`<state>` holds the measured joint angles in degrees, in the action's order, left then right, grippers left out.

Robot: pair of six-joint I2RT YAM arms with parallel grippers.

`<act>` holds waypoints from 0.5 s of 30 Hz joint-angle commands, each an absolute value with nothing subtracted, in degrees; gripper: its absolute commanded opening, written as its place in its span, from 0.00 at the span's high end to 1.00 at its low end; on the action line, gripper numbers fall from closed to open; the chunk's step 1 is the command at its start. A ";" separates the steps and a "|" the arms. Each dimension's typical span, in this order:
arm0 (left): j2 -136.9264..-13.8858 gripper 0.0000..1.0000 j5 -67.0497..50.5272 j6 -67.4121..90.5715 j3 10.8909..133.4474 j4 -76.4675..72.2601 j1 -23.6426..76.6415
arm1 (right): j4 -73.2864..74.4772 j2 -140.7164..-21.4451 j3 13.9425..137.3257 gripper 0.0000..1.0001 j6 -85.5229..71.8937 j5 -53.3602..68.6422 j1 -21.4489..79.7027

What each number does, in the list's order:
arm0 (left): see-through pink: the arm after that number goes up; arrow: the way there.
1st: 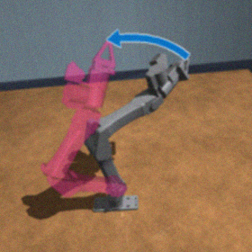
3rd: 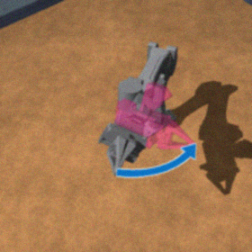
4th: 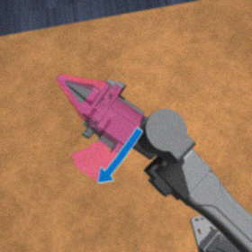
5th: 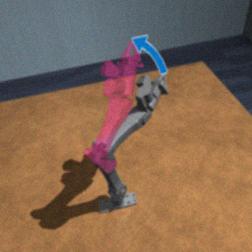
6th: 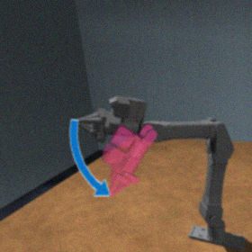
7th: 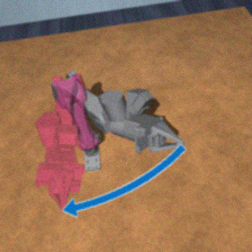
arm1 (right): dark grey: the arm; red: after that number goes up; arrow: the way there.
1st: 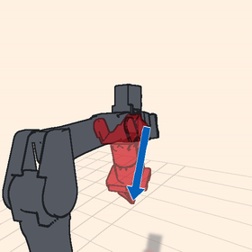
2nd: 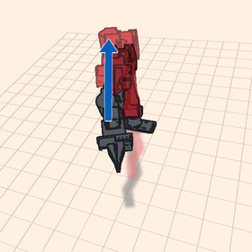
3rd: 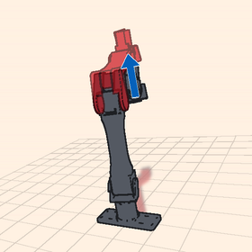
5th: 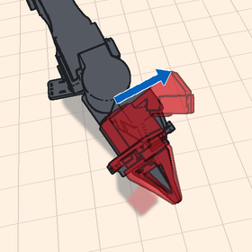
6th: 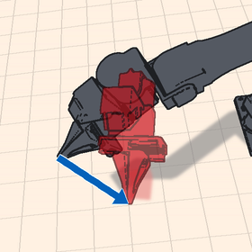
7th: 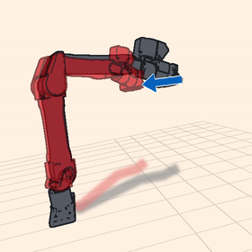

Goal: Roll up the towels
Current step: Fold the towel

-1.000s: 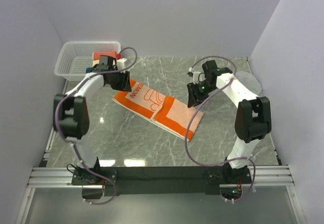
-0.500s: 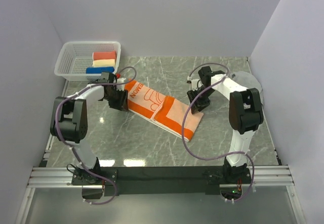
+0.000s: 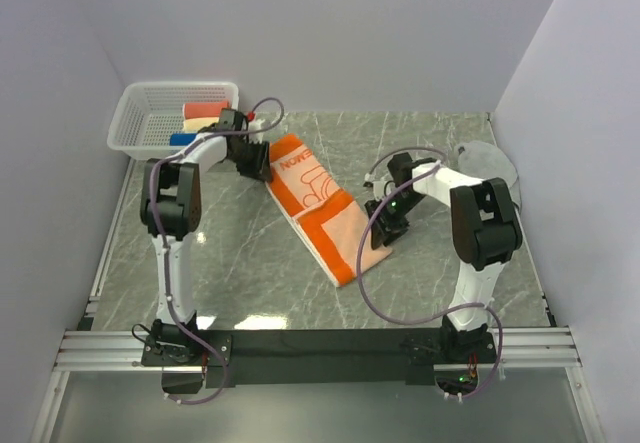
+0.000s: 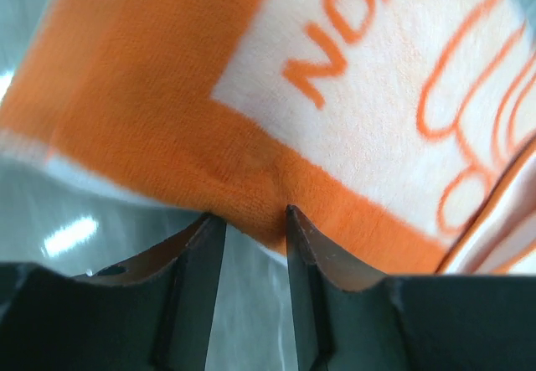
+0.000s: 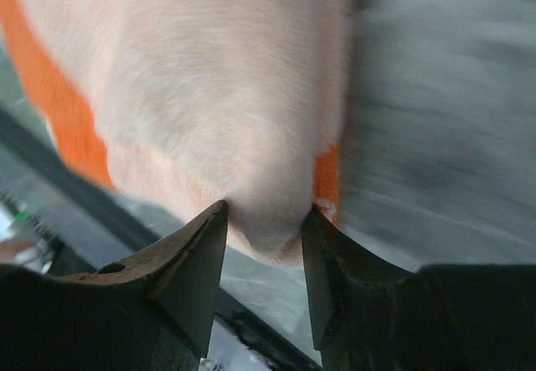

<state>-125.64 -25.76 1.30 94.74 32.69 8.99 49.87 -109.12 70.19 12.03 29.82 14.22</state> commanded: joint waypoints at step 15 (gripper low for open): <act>-108.43 0.45 -37.26 -5.79 90.39 24.18 9.67 | 43.85 -94.48 69.07 0.49 7.99 41.16 19.78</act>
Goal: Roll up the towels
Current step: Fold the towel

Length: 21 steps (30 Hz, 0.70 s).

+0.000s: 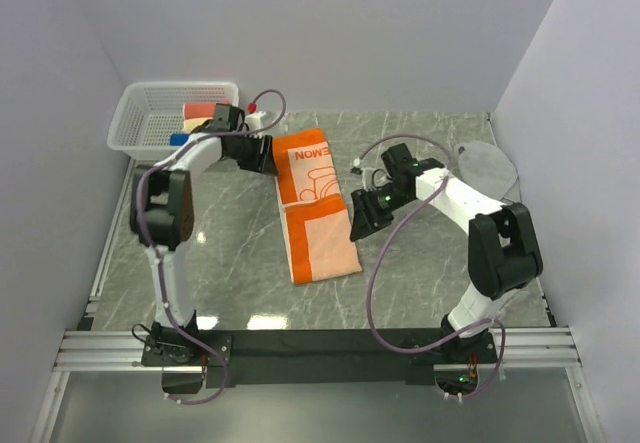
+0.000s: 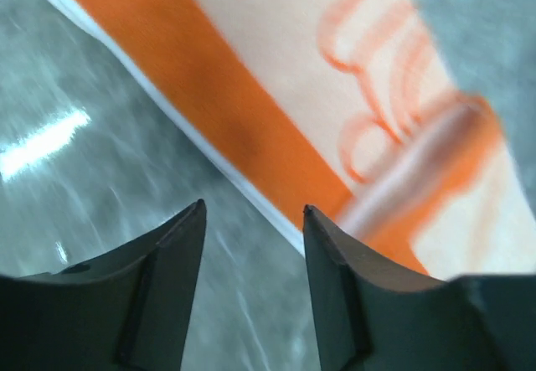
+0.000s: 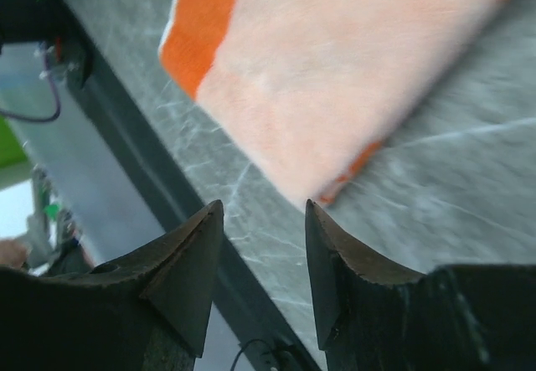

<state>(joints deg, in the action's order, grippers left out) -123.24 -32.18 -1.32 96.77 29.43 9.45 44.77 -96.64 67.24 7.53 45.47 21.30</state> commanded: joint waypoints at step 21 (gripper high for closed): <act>-67.93 0.46 -6.60 -29.80 37.62 9.67 51.20 | 31.91 -113.10 75.59 0.62 -3.16 47.55 23.55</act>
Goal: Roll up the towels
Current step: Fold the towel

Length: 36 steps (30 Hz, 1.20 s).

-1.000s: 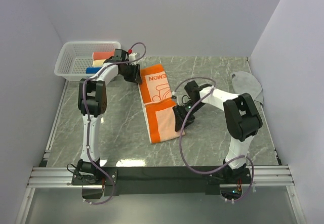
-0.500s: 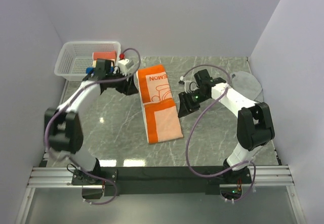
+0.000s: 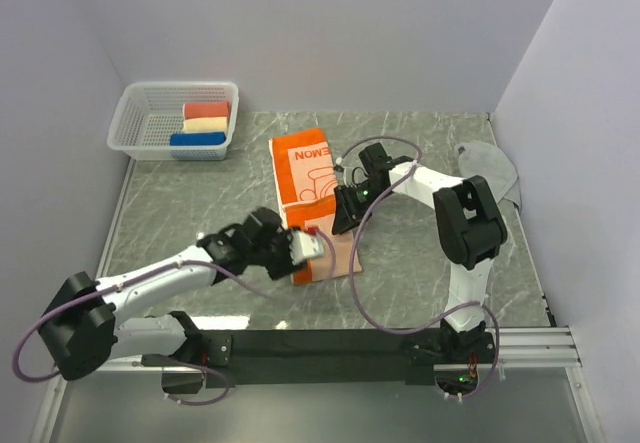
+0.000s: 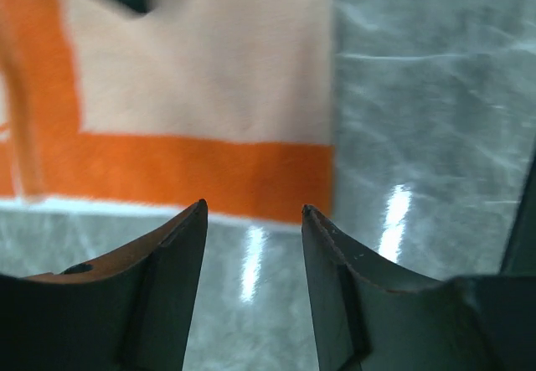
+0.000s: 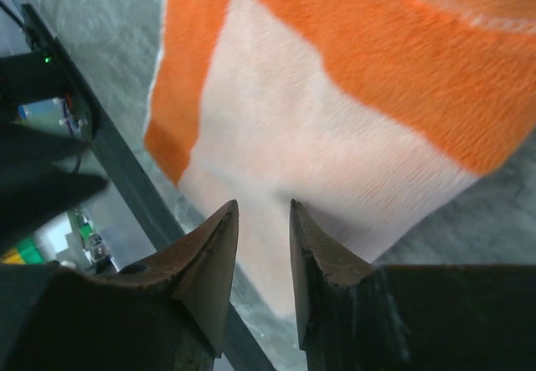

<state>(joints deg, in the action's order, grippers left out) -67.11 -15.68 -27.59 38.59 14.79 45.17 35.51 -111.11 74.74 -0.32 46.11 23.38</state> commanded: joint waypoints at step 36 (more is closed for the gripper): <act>-76.38 0.98 -15.11 -26.90 44.11 22.40 61.09 | 36.47 -108.45 80.15 0.65 -1.50 44.12 25.31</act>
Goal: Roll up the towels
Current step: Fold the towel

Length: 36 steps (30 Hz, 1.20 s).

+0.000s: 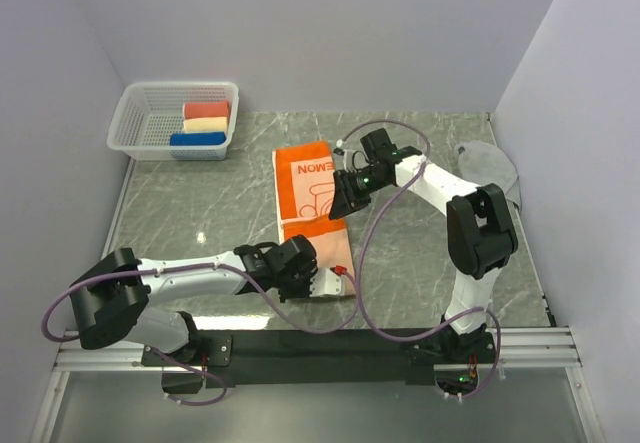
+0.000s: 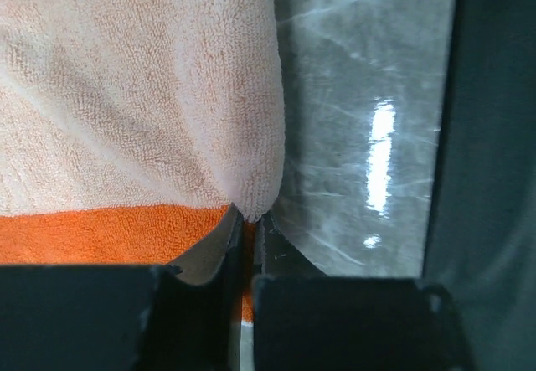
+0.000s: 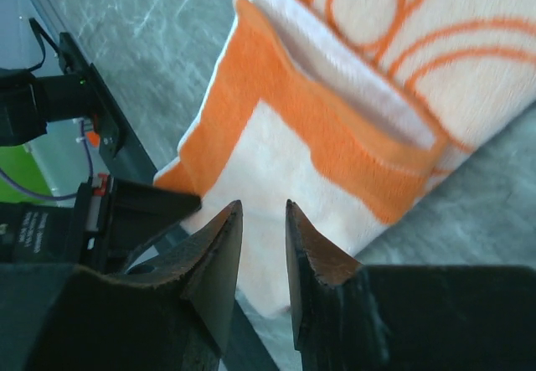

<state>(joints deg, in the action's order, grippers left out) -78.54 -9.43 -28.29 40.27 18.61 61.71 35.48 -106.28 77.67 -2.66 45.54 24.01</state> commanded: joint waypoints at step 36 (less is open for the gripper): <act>-101.68 0.92 -47.02 -29.71 74.00 39.46 23.38 | 49.92 -105.30 92.82 0.44 6.59 42.71 18.90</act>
<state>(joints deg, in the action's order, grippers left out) -99.81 -44.51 -27.99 71.00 39.20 24.67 46.94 -108.27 92.77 5.74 40.10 19.00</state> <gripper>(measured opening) 0.082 0.554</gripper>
